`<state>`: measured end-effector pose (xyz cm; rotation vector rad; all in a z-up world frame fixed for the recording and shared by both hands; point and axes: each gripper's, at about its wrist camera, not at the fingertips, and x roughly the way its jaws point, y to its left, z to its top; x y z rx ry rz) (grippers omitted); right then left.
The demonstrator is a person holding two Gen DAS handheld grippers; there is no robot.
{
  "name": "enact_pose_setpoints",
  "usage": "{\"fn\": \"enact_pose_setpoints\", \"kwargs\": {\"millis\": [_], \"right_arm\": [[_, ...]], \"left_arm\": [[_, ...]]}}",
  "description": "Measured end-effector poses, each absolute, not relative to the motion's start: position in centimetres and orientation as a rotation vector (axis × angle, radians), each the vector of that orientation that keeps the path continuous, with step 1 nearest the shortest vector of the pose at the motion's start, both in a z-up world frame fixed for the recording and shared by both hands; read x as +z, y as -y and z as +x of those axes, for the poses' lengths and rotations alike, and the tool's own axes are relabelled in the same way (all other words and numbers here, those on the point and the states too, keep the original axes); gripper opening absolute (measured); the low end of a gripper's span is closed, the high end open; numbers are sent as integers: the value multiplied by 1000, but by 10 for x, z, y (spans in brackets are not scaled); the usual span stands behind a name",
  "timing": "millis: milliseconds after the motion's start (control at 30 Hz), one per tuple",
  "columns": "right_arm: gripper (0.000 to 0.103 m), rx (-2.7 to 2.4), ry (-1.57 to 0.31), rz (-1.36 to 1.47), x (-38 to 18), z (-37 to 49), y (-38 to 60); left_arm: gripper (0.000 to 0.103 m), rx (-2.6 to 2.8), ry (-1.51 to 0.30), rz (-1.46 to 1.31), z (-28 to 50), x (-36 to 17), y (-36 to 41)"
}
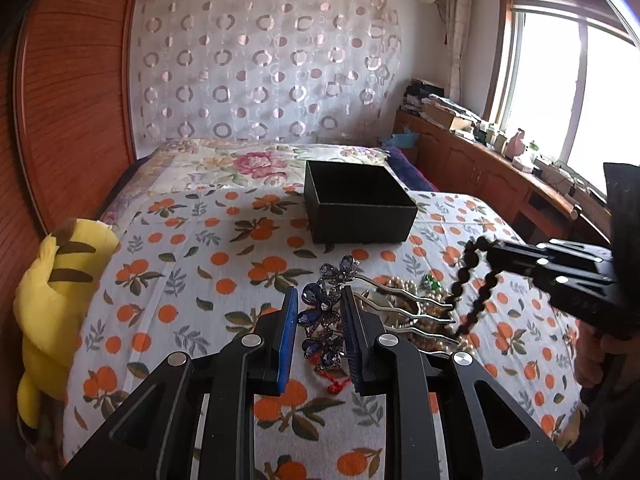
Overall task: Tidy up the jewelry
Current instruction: 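Carry the hairpins into the black box with the left gripper while the right gripper grasps the brown bead bracelet, then lower the bead bracelet into the black box and open the right gripper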
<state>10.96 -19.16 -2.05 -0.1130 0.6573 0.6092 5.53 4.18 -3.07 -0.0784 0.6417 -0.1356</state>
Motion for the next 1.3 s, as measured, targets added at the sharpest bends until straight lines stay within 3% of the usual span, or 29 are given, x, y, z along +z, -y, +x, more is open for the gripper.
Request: {"fn": "enact_pose_setpoints", "kwargs": {"millis": [567,1067,1300], "right_arm": [[15,572,-531,-145,37,159,208],[15,601,-522,-96,35,237,202],[15,628,-529,-90,32,263,192]], "left_arm": [[20,-133,-614,-16,130,-11,-27],[20,-121,-680,-6,243,-25,-6],[23,-128,-705,0,259,-33,-4]]}}
